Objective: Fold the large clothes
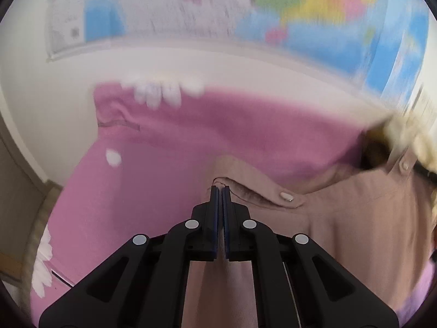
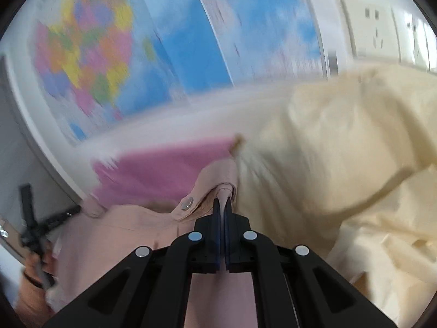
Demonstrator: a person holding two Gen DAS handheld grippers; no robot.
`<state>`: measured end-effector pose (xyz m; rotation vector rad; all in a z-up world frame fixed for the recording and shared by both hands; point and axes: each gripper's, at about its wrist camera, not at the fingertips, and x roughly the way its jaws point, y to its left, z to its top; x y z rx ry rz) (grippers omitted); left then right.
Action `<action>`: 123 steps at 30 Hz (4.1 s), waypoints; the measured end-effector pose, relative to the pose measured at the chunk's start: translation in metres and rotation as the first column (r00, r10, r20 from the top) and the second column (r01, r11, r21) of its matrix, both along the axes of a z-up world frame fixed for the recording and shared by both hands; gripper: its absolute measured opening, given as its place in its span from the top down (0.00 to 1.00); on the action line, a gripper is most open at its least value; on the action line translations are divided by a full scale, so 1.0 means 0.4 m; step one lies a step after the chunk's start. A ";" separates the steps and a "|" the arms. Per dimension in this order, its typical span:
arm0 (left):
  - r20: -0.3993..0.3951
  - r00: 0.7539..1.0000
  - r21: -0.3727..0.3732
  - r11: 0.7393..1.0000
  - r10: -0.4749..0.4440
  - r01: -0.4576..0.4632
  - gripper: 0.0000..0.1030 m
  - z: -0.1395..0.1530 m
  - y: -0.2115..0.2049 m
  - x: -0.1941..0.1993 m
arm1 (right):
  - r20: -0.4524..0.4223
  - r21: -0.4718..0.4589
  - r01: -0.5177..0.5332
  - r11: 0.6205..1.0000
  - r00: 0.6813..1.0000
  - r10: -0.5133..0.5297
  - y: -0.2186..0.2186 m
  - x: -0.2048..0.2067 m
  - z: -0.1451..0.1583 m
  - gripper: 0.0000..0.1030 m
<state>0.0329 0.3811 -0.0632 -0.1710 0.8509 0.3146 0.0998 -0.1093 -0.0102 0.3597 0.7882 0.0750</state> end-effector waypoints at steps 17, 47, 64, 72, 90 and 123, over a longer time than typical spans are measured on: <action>-0.033 0.999 0.092 0.995 0.033 -0.030 0.66 0.019 -0.026 -0.008 | -0.204 -0.160 0.003 0.987 0.978 -0.036 0.048 0.122 -0.129 0.97; -0.061 0.990 -0.103 0.987 -0.126 0.119 0.90 -0.052 -0.059 -0.102 | -0.224 -0.228 -0.297 0.927 0.943 0.247 0.288 0.030 -0.111 0.99; 0.052 0.999 -0.082 0.997 0.003 0.001 0.69 -0.004 -0.030 -0.073 | -0.257 -0.167 -0.187 0.968 0.956 0.141 0.215 0.150 -0.148 1.00; 0.123 0.992 -0.102 0.994 -0.014 0.027 0.52 0.023 -0.061 -0.295 | -0.206 -0.168 -0.184 0.969 0.967 0.148 0.200 0.068 -0.082 0.65; 0.083 0.995 -0.376 0.922 -0.061 0.088 0.48 -0.090 -0.166 -0.412 | -0.169 -0.109 -0.253 0.961 0.958 0.233 0.223 -0.064 -0.103 0.58; 0.148 0.985 -0.646 0.763 0.089 0.028 0.35 -0.132 -0.118 -0.230 | -0.093 0.516 0.060 0.854 0.996 -0.014 0.071 -0.284 -0.192 0.04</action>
